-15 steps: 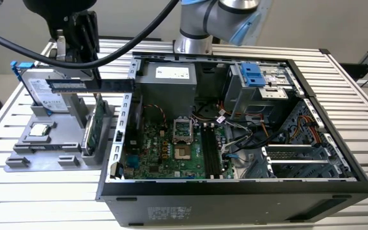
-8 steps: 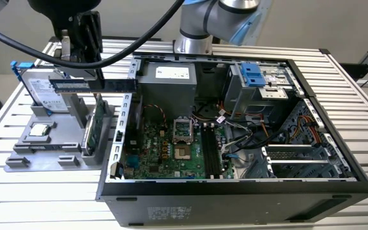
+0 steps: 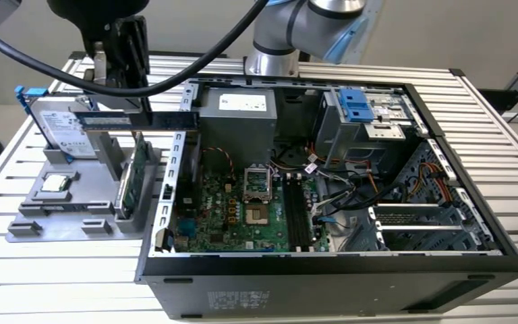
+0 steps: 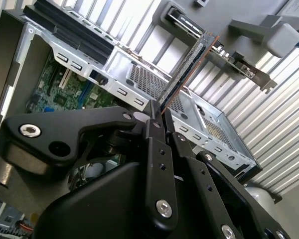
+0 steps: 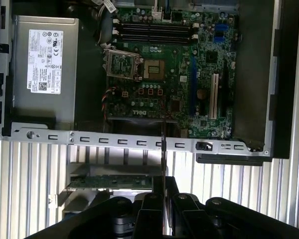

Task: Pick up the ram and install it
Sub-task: 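Pick up the ram and move it above insertion slot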

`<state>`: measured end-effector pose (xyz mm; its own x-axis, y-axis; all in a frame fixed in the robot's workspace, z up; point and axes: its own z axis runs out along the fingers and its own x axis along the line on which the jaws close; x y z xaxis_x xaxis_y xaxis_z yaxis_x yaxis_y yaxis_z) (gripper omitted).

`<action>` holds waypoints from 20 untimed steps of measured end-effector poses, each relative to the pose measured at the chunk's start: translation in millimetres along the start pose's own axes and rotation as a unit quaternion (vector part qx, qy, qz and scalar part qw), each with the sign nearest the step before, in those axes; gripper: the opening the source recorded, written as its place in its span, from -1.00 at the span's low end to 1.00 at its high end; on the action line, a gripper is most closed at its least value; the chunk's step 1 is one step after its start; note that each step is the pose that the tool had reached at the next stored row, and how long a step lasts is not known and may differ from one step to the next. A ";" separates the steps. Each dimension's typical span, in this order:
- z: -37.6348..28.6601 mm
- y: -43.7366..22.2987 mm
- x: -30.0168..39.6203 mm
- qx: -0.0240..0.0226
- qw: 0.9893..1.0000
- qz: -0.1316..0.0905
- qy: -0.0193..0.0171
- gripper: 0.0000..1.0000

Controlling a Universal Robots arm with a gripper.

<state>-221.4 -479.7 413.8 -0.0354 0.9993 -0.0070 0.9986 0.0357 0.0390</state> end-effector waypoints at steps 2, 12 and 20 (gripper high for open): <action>0.1 1.3 -0.1 0.000 1.000 0.000 0.000 -1.00; 0.2 5.2 -0.2 0.000 1.000 0.000 0.000 -1.00; 0.3 8.6 -0.3 0.000 1.000 0.000 0.000 -1.00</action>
<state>-212.8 -479.7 413.8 -0.0354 0.9993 -0.0071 0.9986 0.0356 0.0390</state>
